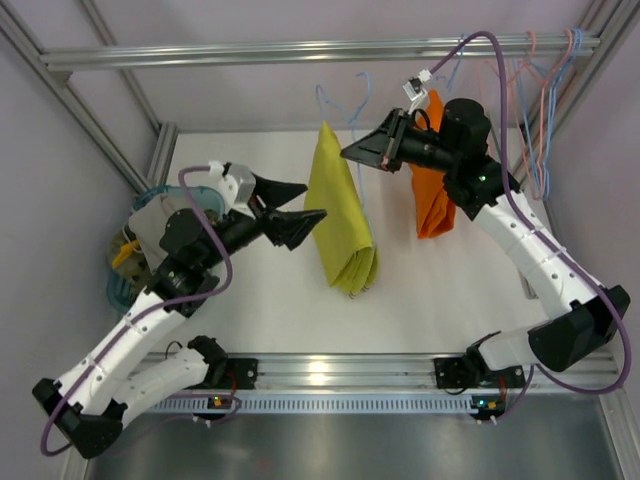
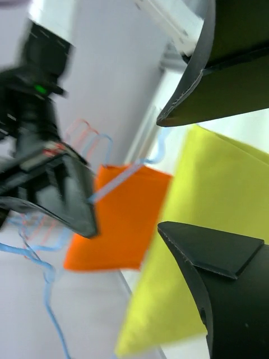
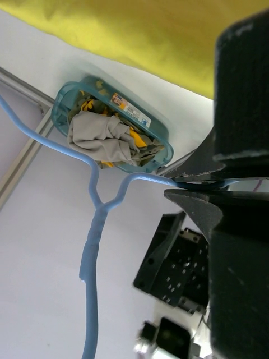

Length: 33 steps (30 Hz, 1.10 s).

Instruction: Remove the trousers from the hanger

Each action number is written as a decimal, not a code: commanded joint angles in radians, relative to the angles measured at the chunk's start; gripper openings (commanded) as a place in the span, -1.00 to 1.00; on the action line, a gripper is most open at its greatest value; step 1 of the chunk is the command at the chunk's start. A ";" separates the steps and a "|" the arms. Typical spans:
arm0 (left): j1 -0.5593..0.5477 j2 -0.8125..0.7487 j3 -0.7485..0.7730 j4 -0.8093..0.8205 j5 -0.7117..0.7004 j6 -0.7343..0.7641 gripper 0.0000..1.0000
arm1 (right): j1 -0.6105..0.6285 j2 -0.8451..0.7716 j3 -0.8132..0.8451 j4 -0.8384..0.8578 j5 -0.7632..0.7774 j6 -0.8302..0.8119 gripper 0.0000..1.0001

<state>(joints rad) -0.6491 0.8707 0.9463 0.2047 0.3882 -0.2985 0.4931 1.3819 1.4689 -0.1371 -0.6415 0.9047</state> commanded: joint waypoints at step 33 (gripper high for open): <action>-0.368 0.149 -0.106 0.160 -0.603 0.550 0.47 | -0.022 0.029 0.350 -0.116 0.325 0.095 -1.00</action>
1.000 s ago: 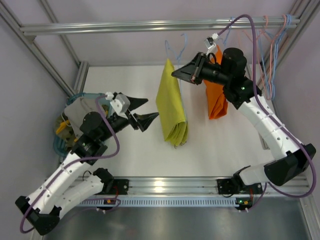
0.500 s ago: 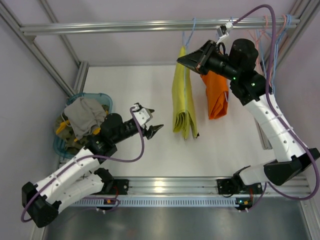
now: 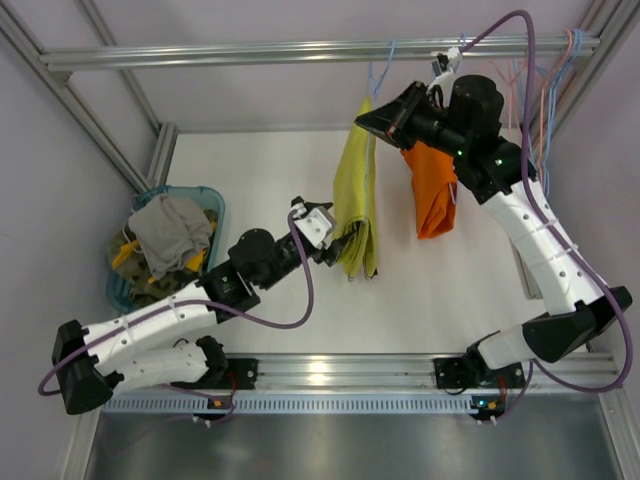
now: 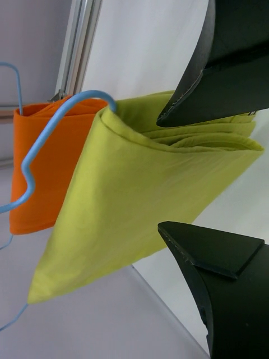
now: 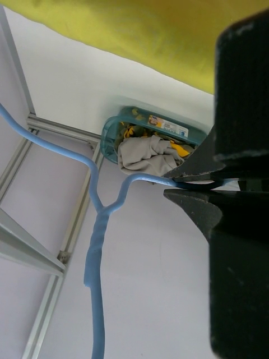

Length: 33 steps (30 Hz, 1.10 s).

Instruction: Remove the trousers from the hanger

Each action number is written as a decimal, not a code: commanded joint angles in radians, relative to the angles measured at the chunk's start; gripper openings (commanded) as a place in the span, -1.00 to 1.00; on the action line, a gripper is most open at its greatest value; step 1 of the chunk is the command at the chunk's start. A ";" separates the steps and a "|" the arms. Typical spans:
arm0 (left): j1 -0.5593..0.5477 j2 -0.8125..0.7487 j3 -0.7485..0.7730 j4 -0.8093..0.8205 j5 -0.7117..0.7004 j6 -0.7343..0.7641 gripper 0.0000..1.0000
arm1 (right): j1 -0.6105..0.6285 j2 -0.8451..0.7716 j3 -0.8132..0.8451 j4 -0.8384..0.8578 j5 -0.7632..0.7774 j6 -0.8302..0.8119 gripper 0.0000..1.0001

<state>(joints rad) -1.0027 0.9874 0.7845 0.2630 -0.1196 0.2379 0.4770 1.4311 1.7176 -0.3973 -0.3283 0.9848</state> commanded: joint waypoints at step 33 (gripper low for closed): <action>0.016 0.140 0.067 0.173 -0.279 0.029 0.26 | -0.009 -0.001 0.102 0.233 -0.080 0.048 -1.00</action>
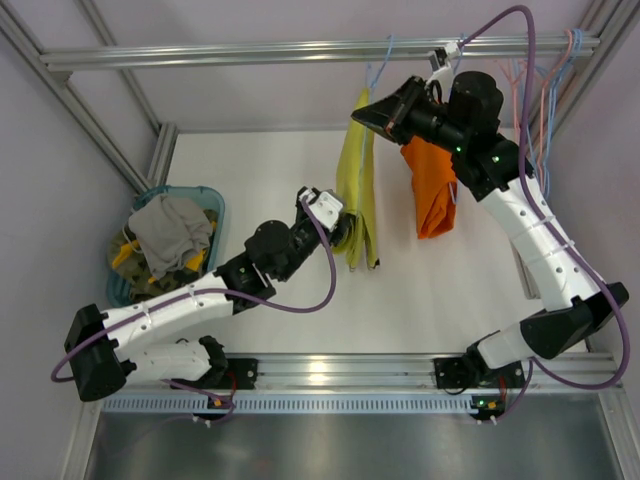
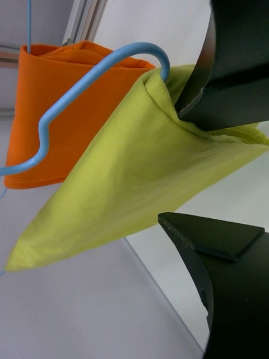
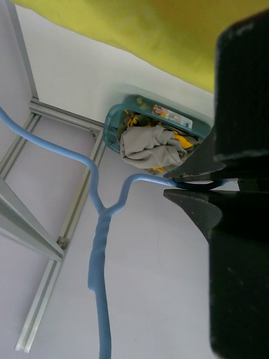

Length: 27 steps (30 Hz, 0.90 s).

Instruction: Remove the trousers from the hanger

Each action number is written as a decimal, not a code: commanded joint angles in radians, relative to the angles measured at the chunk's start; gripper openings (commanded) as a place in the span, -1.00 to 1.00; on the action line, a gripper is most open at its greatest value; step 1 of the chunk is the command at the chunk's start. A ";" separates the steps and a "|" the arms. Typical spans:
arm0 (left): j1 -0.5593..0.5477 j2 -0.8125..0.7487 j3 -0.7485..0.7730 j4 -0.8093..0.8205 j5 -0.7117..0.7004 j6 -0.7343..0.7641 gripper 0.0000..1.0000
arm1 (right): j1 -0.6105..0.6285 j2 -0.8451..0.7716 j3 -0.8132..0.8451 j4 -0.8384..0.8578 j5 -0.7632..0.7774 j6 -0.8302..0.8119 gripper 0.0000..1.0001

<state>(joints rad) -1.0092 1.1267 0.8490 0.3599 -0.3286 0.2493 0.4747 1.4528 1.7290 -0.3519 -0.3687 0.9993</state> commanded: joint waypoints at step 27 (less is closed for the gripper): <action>0.040 0.070 0.062 0.091 -0.036 0.044 -0.87 | 0.002 -0.045 0.029 0.208 -0.075 0.053 -1.00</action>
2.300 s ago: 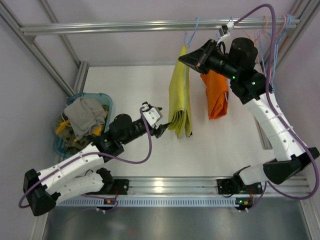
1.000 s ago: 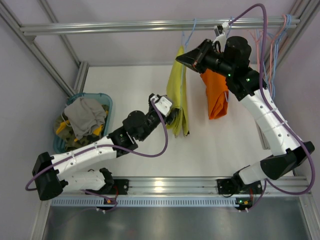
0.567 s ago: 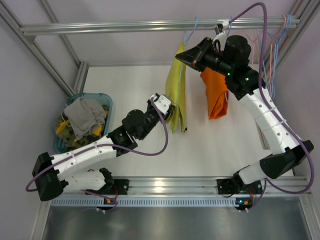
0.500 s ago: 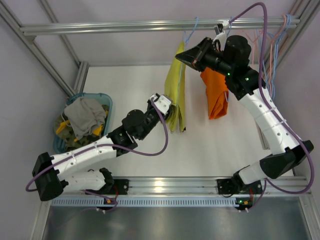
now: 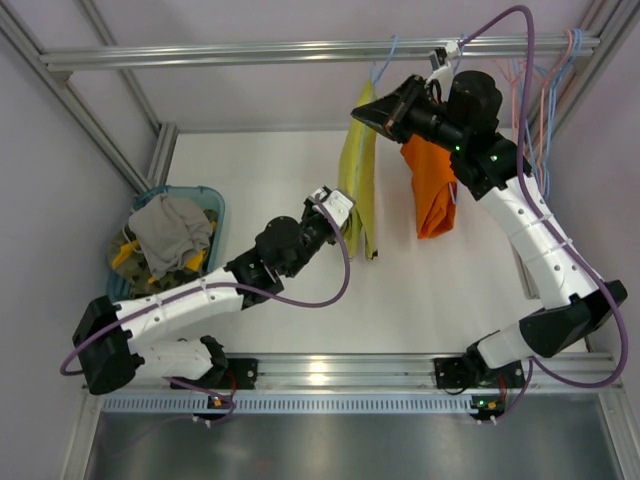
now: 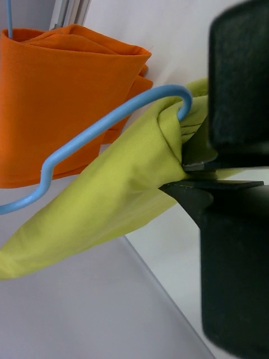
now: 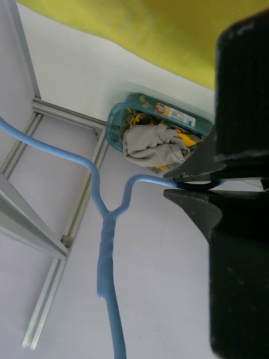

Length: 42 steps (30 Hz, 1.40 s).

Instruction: Remove the trousers from the hanger

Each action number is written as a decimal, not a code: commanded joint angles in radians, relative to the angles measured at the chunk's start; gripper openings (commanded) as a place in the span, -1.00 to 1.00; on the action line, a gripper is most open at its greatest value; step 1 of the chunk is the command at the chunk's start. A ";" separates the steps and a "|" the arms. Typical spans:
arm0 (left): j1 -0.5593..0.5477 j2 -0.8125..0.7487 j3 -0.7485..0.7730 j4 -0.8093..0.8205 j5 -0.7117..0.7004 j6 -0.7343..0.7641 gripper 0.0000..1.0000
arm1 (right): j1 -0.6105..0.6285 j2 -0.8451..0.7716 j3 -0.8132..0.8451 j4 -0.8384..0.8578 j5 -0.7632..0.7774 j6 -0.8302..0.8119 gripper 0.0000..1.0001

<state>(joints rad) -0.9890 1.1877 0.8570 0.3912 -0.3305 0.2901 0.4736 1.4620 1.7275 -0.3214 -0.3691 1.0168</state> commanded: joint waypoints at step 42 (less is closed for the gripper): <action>0.170 0.062 0.953 -0.032 0.059 0.018 -1.00 | -0.021 -0.066 -0.379 0.226 -0.136 -0.254 -1.00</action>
<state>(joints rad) -0.8516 1.2785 1.6787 0.1085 -0.3016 0.3157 0.4603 1.4097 1.3365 -0.1459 -0.4992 0.8040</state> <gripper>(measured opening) 0.062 0.042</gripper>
